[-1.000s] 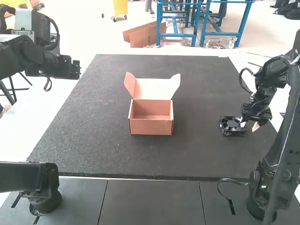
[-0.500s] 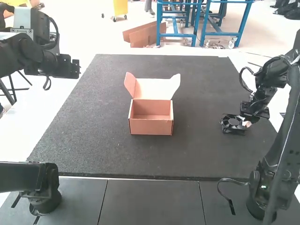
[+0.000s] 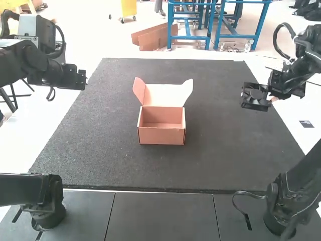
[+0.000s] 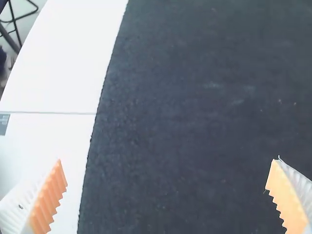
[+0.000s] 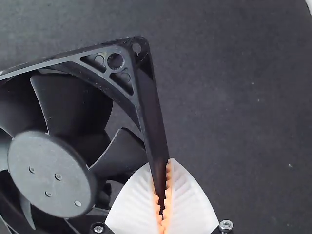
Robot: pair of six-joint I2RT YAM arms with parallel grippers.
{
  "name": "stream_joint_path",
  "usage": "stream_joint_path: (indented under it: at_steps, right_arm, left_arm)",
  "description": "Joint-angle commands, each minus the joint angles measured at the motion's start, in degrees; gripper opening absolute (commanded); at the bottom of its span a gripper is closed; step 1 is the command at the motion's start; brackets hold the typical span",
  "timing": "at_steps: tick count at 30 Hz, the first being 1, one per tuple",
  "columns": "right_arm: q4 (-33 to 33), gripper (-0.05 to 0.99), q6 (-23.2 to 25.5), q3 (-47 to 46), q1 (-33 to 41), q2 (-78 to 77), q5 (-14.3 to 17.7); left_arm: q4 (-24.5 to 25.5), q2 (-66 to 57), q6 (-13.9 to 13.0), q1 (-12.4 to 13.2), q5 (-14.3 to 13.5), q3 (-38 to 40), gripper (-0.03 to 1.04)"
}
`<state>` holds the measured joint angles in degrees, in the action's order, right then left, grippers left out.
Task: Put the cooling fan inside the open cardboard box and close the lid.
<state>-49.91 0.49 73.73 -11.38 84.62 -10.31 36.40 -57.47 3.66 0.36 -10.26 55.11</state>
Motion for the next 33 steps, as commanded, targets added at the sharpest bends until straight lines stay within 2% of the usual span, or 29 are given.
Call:
stream_joint_path:
  at_steps: [1,8,13,21,25,33]
  right_arm:
    - [-0.71,-0.02,5.31,4.75,4.61,-3.41,-2.7]
    - [-5.81,-0.02,14.8,11.52,17.27,-3.58,-2.7]
    - [-6.78,-0.02,20.95,12.22,27.46,-3.5,-2.35]
    - [-8.98,-0.02,23.94,12.22,42.23,-0.95,-0.5]
    - [-10.12,-0.02,24.12,14.07,45.39,1.95,-0.33]
    - [-10.03,-0.01,28.69,17.67,46.8,8.37,-0.5]
  left_arm:
    - [-0.19,-0.01,-0.85,-0.1,0.59,-0.62,0.97]
    - [-0.54,0.26,-0.85,-0.1,0.68,-1.32,0.97]
    - [-0.81,0.26,-0.85,-0.01,1.03,-1.32,0.97]
    - [-0.81,0.43,-0.94,-0.1,1.91,-1.15,0.97]
    - [-1.07,0.7,-0.94,-0.1,2.0,-1.32,0.97]
    - [-1.25,0.78,-0.67,-0.1,2.09,-1.32,0.97]
